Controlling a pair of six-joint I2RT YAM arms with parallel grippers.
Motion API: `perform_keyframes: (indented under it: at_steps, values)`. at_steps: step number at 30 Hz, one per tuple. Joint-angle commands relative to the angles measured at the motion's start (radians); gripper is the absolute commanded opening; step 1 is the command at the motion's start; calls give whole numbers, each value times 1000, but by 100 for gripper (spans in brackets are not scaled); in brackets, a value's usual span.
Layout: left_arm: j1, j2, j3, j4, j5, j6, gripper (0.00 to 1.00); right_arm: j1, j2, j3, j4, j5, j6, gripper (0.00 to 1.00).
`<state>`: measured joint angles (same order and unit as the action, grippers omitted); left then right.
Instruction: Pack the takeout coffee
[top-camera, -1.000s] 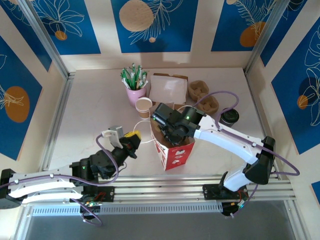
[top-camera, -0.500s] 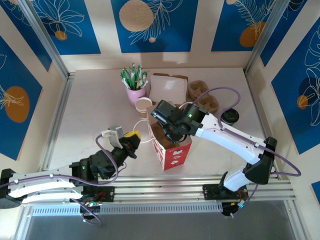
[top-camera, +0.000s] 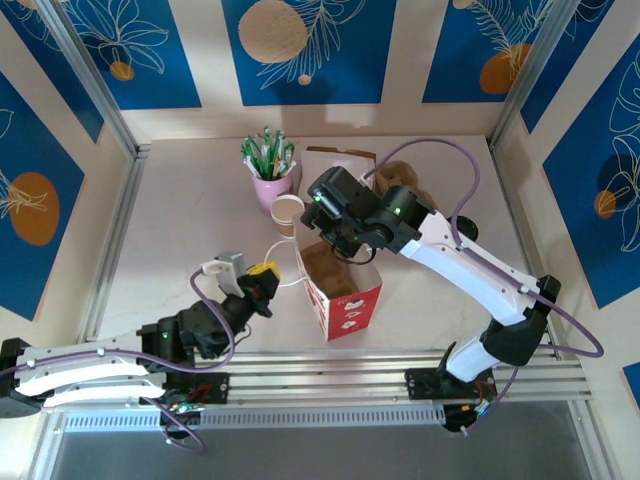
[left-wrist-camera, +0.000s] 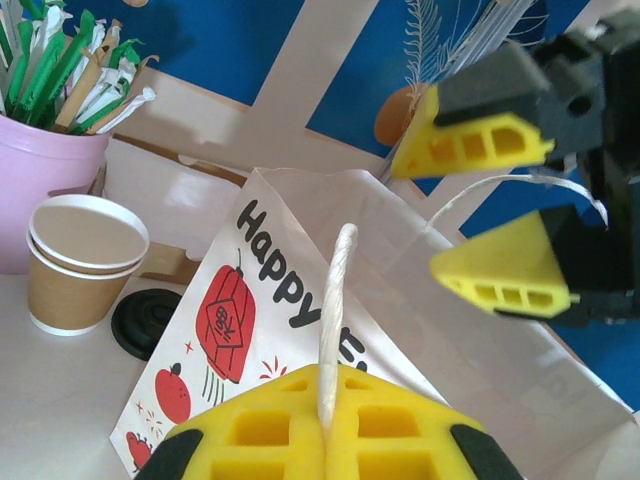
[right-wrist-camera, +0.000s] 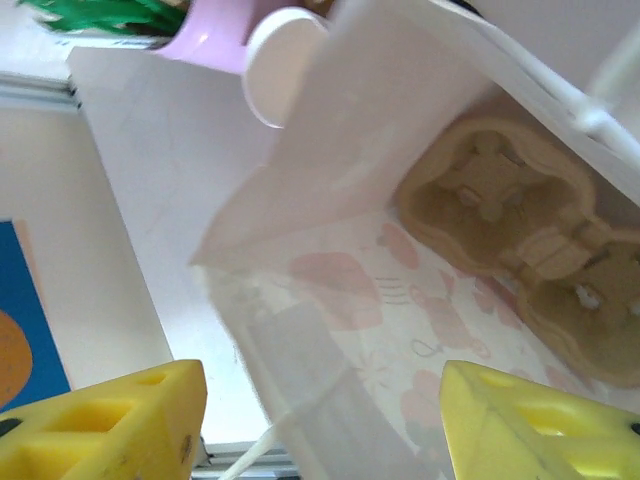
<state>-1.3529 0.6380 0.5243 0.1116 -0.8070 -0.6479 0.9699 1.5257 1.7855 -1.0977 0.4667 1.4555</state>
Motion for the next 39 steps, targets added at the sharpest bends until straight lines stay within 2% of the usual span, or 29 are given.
perform_keyframes:
  at_steps: [1,7,13,17,19,23,25,29,33,35,37,39]
  values:
    - [-11,-3,48,-36,-24,20,11,-3,1,83,-10,-28,-212,64]
    - [-10,2,99,-99,-38,70,50,-24,-1,221,-86,-106,-476,64]
    - [-9,-9,180,-170,-68,186,66,-20,-110,191,-97,-78,-701,67]
    - [-7,-15,246,-219,-80,293,71,-46,-222,128,-138,-2,-839,73]
    - [-6,-9,285,-251,-72,329,72,-119,-267,91,-172,-10,-863,74]
    - [-2,16,344,-295,-39,388,74,-372,-370,-45,-180,-77,-902,80]
    - [1,41,373,-324,-34,402,76,-493,-407,-118,-153,-113,-919,88]
    - [31,100,439,-405,2,409,77,-731,-414,-224,-120,-237,-945,96]
    - [109,157,504,-498,104,385,75,-864,-396,-305,-89,-277,-982,99]
    - [175,185,523,-535,206,353,70,-919,-385,-335,-79,-304,-1004,99]
    - [243,212,534,-561,299,318,65,-944,-380,-364,-67,-256,-1022,99]
    - [305,231,539,-578,370,290,57,-933,-378,-390,-52,-157,-1043,100]
